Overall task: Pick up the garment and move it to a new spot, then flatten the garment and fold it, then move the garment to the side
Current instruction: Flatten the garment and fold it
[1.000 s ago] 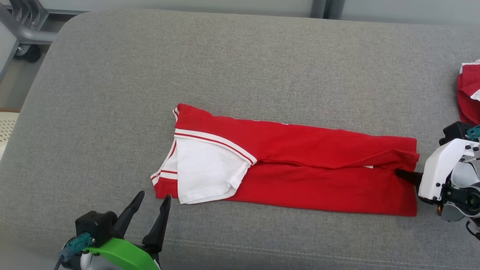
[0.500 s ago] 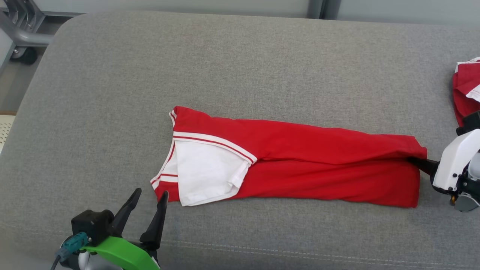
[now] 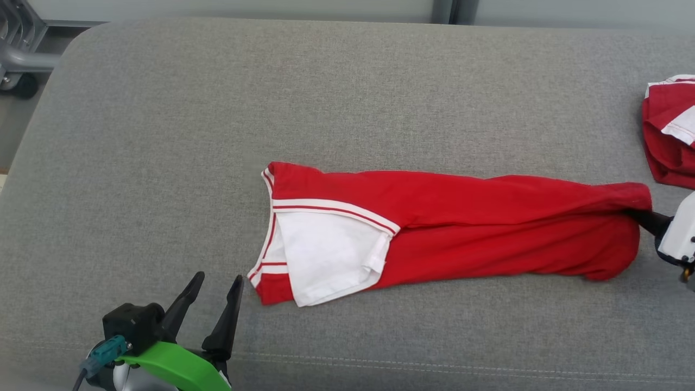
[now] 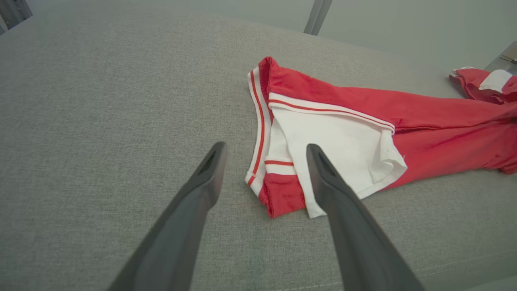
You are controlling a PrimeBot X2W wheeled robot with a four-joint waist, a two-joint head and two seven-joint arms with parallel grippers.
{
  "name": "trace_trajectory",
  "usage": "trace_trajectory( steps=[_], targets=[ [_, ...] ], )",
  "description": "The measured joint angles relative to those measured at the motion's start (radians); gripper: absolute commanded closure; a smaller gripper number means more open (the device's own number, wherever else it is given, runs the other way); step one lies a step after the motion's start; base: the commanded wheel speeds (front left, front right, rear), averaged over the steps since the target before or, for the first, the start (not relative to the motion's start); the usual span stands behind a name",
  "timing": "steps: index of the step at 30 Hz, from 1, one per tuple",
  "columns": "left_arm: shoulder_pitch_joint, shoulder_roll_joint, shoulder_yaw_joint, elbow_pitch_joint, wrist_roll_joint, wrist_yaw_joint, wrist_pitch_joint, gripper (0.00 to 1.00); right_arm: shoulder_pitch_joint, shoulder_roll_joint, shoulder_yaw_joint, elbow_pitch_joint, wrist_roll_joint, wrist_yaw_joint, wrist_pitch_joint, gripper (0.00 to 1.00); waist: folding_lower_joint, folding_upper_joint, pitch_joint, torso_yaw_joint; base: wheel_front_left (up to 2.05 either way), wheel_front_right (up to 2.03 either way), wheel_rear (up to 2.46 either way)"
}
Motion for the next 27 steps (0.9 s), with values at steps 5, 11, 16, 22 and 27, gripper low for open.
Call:
trace_trajectory(
  steps=[5, 11, 16, 22, 27],
  targets=[
    [-0.001, 0.001, -0.001, 0.000, 0.000, 0.000, 0.000, 0.00, 0.001, -0.046, -0.029, 0.017, 0.010, -0.001, -0.013, 1.00, 0.0000, 0.0000, 0.001, -0.011, 0.00, 0.00, 0.00],
    [-0.003, 0.002, 0.003, 0.000, 0.000, 0.000, 0.000, 0.00, 0.015, -0.123, -0.073, 0.056, 0.025, -0.018, -0.030, 1.00, 0.0000, 0.0000, 0.005, -0.025, 0.00, 0.00, 0.00],
    [-0.003, 0.004, 0.011, -0.001, -0.006, 0.000, -0.001, 0.00, 0.022, -0.159, -0.091, 0.048, 0.025, -0.022, -0.039, 1.00, 0.0000, 0.0000, 0.011, -0.043, 0.00, 0.00, 0.00],
    [-0.009, 0.001, -0.001, 0.001, -0.007, -0.004, 0.000, 0.00, 0.015, -0.122, -0.067, -0.107, 0.020, 0.040, -0.056, 1.00, 0.0000, 0.0000, 0.014, -0.058, 0.00, 0.00, 0.00],
    [-0.020, 0.001, -0.001, 0.007, -0.007, -0.004, 0.000, 0.00, 0.004, -0.112, -0.012, -0.216, -0.029, 0.055, -0.053, 1.00, 0.0000, 0.0000, 0.008, -0.060, 0.00, 0.00, 0.00]
  ],
)
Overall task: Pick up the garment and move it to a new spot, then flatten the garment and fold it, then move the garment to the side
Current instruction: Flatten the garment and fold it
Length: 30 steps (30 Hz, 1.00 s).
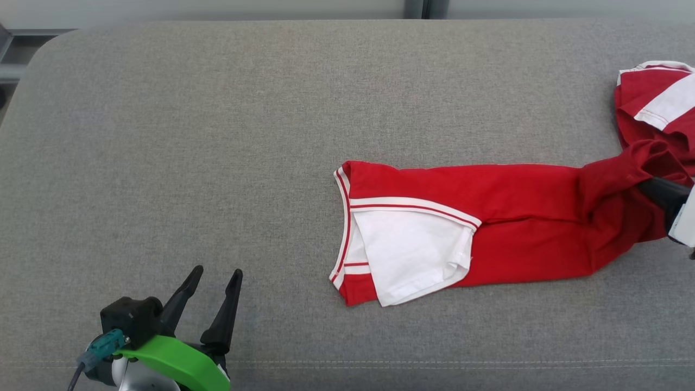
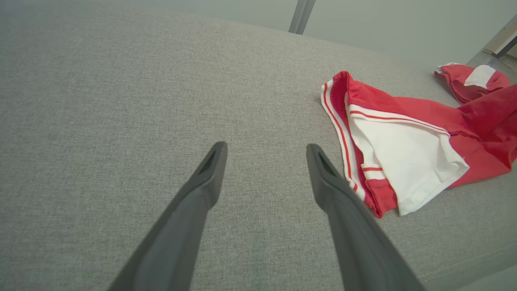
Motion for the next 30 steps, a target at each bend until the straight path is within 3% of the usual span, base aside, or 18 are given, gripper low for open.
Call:
trace_trajectory(
  steps=[11, 16, 30],
  targets=[
    [-0.002, -0.004, -0.013, 0.013, 0.000, -0.009, 0.002, 0.00, -0.030, -0.005, 0.097, -0.167, -0.122, 0.009, 0.057, 1.00, 0.0000, 0.0000, -0.012, 0.007, 0.00, 0.00, 0.00],
    [-0.018, -0.016, -0.029, 0.015, 0.000, -0.019, 0.011, 0.00, -0.091, 0.023, 0.128, -0.251, -0.160, 0.006, 0.100, 1.00, 0.0000, 0.0000, -0.011, 0.024, 0.00, 0.00, 0.00],
    [-0.101, -0.059, -0.091, 0.028, 0.004, -0.065, 0.035, 0.00, -0.221, 0.189, 0.242, -0.295, -0.241, -0.077, 0.244, 1.00, 0.0000, 0.0000, 0.027, 0.108, 0.00, 0.00, 0.00]
  ],
)
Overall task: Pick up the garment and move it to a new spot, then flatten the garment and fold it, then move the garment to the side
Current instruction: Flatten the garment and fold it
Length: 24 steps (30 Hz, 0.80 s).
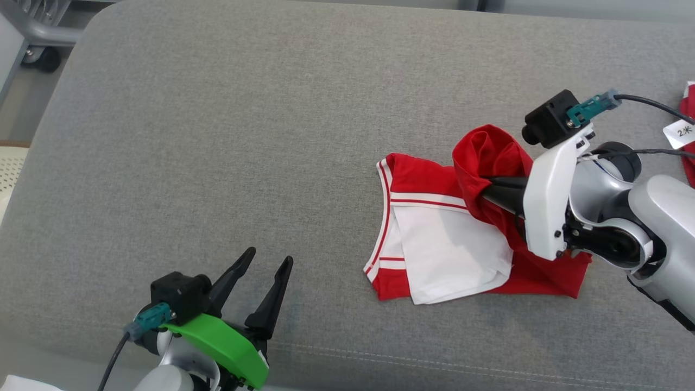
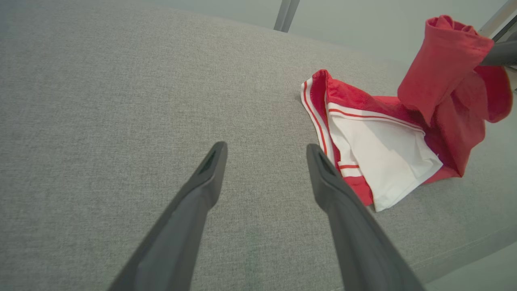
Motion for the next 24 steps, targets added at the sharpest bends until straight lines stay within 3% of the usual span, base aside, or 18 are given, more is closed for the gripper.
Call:
trace_trajectory(
  steps=[5, 14, 24],
  targets=[
    [-0.026, -0.016, -0.013, 0.021, 0.005, -0.015, 0.000, 0.00, -0.038, 0.041, 0.027, 0.038, -0.038, -0.023, 0.027, 1.00, 0.0000, 0.0000, 0.019, 0.036, 0.00, 0.00, 0.00],
    [-0.037, -0.031, -0.012, 0.055, 0.005, -0.022, -0.002, 0.00, -0.080, 0.149, 0.094, 0.104, -0.075, -0.025, 0.064, 1.00, 0.0000, 0.0000, 0.032, 0.079, 0.00, 0.00, 0.00],
    [-0.047, -0.040, -0.011, 0.082, 0.005, -0.024, -0.015, 0.00, -0.090, 0.168, 0.103, 0.179, -0.091, -0.040, 0.071, 1.00, 0.0000, 0.0000, 0.031, 0.086, 0.00, 0.00, 0.00]
  ],
)
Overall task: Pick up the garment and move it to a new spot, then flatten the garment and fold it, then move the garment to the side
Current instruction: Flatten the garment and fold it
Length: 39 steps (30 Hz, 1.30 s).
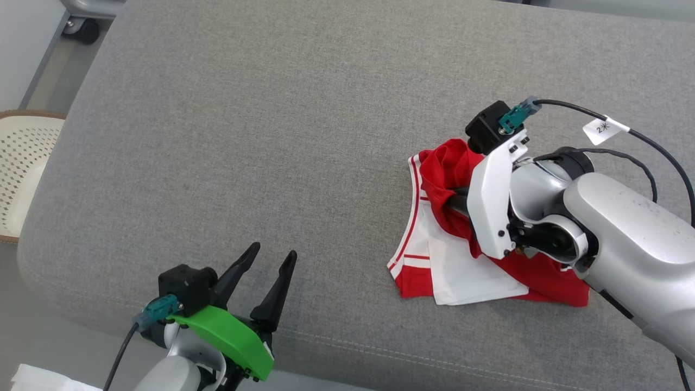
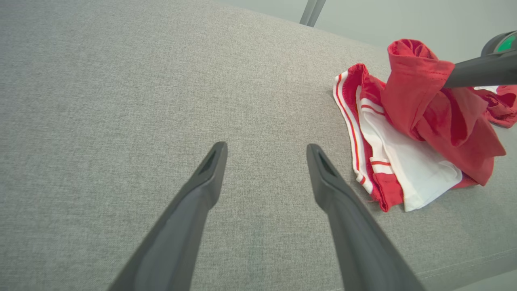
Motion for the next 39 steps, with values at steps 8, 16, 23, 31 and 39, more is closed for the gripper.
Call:
trace_trajectory(
  steps=[8, 16, 23, 31, 39],
  targets=[
    [-0.020, -0.021, -0.008, 0.020, 0.000, -0.017, -0.009, 0.00, -0.008, 0.033, 0.021, 0.055, -0.020, 0.001, -0.008, 1.00, 0.0000, 0.0000, -0.010, 0.005, 0.00, 0.00, 0.00],
    [-0.021, -0.024, -0.013, 0.041, 0.000, -0.021, -0.012, 0.00, -0.028, 0.137, 0.012, 0.092, -0.038, -0.013, -0.077, 0.00, 0.0000, 0.0000, -0.026, 0.014, 0.00, 0.00, 0.00],
    [-0.021, -0.025, 0.002, 0.051, -0.002, -0.024, -0.022, 0.00, -0.035, 0.186, 0.028, 0.096, -0.038, 0.010, -0.097, 0.00, 0.0000, 0.0000, -0.038, 0.019, 0.00, 0.00, 0.00],
    [-0.019, -0.014, 0.024, 0.061, -0.010, -0.019, -0.034, 0.00, -0.040, 0.250, -0.019, 0.052, 0.002, 0.040, -0.178, 0.00, 0.0000, 0.0000, -0.053, -0.016, 0.00, 0.00, 0.00],
    [-0.005, 0.007, 0.060, 0.060, -0.011, -0.004, -0.052, 0.00, -0.016, 0.112, -0.148, 0.051, 0.010, 0.021, -0.282, 0.00, 0.0000, 0.0000, -0.079, -0.059, 0.00, 0.00, 0.00]
  ],
)
